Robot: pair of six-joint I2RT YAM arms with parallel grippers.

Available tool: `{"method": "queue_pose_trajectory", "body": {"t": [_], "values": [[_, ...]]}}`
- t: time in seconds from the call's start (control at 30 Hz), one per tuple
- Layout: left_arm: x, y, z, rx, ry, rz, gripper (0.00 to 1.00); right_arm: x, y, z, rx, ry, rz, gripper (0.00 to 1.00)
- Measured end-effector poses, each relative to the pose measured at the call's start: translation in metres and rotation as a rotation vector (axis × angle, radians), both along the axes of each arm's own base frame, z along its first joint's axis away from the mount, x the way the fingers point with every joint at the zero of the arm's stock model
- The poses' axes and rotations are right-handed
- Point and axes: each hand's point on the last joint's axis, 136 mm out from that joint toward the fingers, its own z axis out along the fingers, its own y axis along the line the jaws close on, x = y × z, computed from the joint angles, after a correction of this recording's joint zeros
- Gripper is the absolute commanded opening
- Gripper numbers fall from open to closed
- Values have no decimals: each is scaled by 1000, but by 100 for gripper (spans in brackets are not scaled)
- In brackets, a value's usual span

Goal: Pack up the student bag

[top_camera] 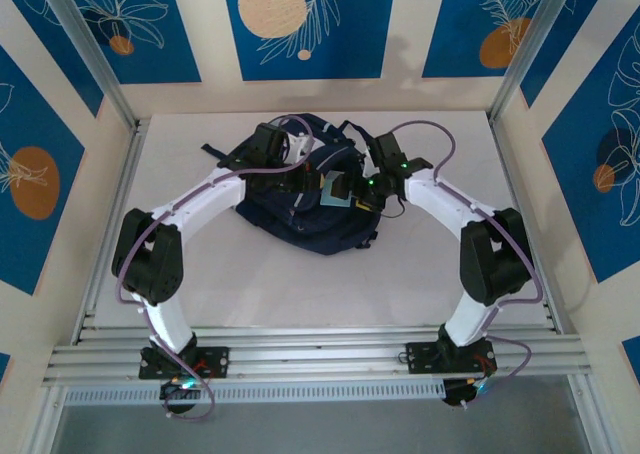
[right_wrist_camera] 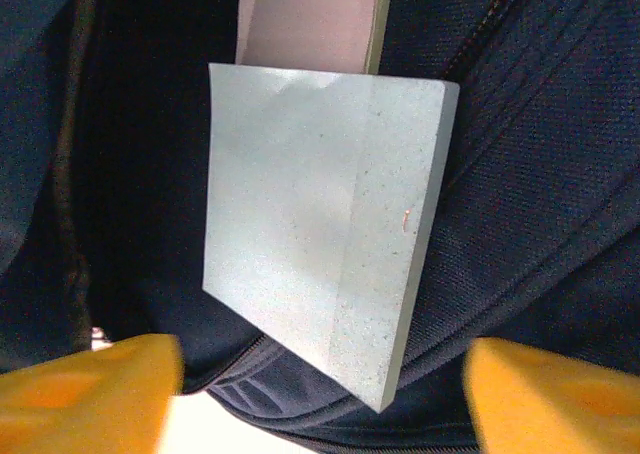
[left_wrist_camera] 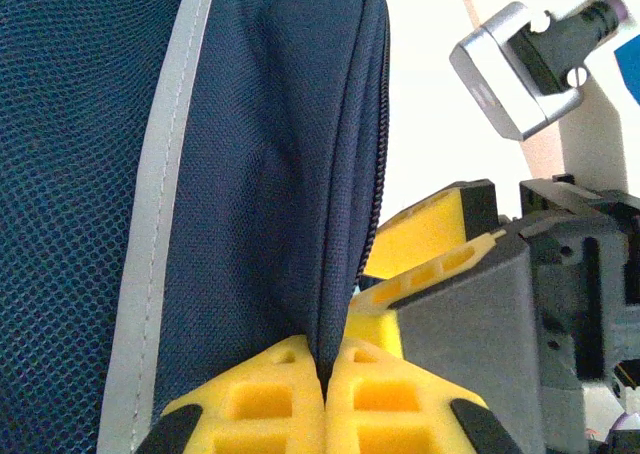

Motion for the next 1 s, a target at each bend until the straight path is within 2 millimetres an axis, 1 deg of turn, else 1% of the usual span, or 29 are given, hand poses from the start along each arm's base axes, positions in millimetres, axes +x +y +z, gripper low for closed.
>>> {"method": "queue_pose_trajectory", "body": {"t": [0.1,0.13,0.2,0.23,0.3,0.47,0.57,0.6,0.7,0.77,0.8,0.87,0.93,1.0], "values": [[-1,-1,0,0,2,-1,0,0,4,-4,59,7,-9,38],[-1,-1,0,0,2,-1,0,0,7,-4,76,7,-7,32],[-1,-1,0,0,4,-2,0,5,15,-1,119,-3,0,15],[-2,-1,0,1,4,-2,0,7,19,0,140,-8,6,9],[-3,-2,-1,2,6,-5,0,11,28,0,179,-6,13,7],[-6,-8,0,-4,14,-8,0,21,47,0,216,-4,34,7],[-7,-12,3,-18,18,-4,0,23,48,0,220,-3,32,9],[-7,-13,3,-22,19,-1,2,23,47,0,220,-3,29,10],[-5,-13,4,-20,17,16,25,20,38,1,209,-10,19,18],[-3,-13,6,-19,3,31,38,9,25,6,179,-15,9,27],[-3,-11,8,-19,0,44,43,4,20,10,163,-26,9,32],[-4,-2,14,-20,-21,73,50,-6,7,23,125,-58,-1,41],[-7,10,21,-24,-38,110,52,-17,-1,35,95,-93,2,45],[-12,24,25,-29,-57,143,54,-28,-6,42,67,-113,4,49]]}}
